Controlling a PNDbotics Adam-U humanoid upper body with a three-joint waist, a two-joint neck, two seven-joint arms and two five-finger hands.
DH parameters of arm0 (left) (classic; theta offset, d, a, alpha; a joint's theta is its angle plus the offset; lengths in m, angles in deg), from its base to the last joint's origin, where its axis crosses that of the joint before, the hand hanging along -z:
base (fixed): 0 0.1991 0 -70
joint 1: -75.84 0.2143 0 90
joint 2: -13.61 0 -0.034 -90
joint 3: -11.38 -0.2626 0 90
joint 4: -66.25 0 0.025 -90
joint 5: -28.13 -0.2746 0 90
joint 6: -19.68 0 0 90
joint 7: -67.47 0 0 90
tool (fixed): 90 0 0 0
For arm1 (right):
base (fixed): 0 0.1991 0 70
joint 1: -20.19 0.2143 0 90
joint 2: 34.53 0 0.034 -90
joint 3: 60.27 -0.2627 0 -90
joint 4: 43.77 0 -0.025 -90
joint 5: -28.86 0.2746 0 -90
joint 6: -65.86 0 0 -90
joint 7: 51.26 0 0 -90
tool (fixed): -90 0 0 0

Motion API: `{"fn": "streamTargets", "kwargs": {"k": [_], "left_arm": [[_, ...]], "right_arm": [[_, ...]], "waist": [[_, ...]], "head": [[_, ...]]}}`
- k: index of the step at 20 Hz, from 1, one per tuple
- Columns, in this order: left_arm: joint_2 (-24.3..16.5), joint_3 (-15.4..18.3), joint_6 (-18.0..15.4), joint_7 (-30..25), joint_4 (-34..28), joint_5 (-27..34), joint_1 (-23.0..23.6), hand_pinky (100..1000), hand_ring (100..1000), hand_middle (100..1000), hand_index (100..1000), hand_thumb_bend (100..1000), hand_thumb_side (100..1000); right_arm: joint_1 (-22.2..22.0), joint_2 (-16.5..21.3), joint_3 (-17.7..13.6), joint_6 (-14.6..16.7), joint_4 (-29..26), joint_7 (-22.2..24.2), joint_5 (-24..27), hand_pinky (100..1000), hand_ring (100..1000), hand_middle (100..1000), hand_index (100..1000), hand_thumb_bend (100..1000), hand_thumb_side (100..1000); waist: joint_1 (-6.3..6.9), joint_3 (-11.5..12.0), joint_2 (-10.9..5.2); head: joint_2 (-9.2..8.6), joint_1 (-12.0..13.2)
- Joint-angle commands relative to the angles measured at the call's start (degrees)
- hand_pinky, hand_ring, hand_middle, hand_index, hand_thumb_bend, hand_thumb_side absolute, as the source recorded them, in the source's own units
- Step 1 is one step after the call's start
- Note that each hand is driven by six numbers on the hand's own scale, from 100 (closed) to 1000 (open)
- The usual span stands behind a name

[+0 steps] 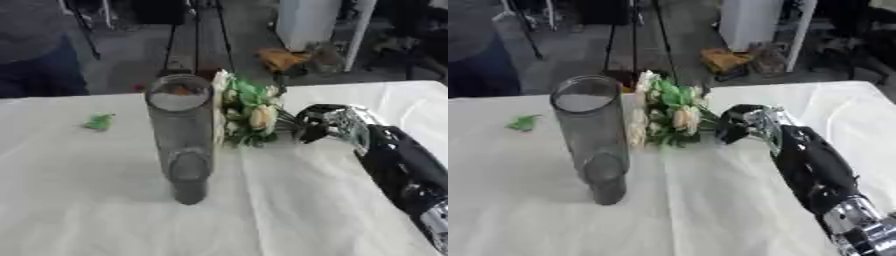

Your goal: Arrange flowers into the vase.

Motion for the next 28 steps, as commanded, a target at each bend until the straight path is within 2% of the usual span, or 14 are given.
{"fn": "streamTargets", "kwargs": {"k": [1,7,8,13,17,22,28], "left_arm": [[-0.81,0.47,-0.12,-0.16,-0.56,0.28,-1.01,567,497,648,703,1000,814],[-0.71,0.47,-0.10,-0.15,-0.53,0.30,-0.97,567,496,648,703,1000,814],[-0.70,0.47,-0.10,-0.15,-0.52,0.31,-0.96,567,496,648,703,1000,814],[-0.60,0.45,-0.11,-0.18,-0.50,0.35,-0.95,567,496,648,703,1000,814],[-0.57,0.46,-0.11,-0.21,-0.50,0.36,-0.95,567,497,648,704,1000,813],[-0.54,0.48,-0.11,-0.21,-0.49,0.41,-0.90,567,497,648,704,1000,813],[-0.52,0.51,-0.11,-0.20,-0.47,0.42,-0.88,567,496,648,704,1000,813]], "right_arm": [[0.12,0.16,-0.05,-0.11,0.39,-0.73,-1.43,797,851,863,889,100,570],[-0.21,-0.39,0.03,-0.62,0.32,-3.83,-4.26,725,779,800,848,100,548],[-0.29,-0.46,0.03,-0.80,0.33,-4.55,-4.77,691,739,765,825,100,541],[-0.76,-0.91,0.11,-2.00,0.65,-8.24,-7.91,666,704,693,779,100,540],[-1.11,-1.27,0.05,-2.52,1.23,-9.83,-9.76,659,674,587,708,100,548],[-1.46,-1.50,-0.07,-3.12,1.60,-11.49,-10.83,638,632,445,569,100,554],[-1.68,-1.49,-0.16,-4.09,1.63,-13.70,-11.43,617,595,340,462,100,549]], "waist": [[0.18,0.21,-0.56],[0.34,0.28,-0.51],[0.38,0.28,-0.50],[0.54,0.30,-0.46],[0.66,0.26,-0.45],[0.74,0.21,-0.48],[0.79,0.14,-0.48]], "head": [[-0.31,-0.13],[-0.28,-0.11],[-0.26,-0.10],[-0.21,-0.19],[-0.14,-0.27],[-0.17,-0.30],[-0.19,-0.29]]}}
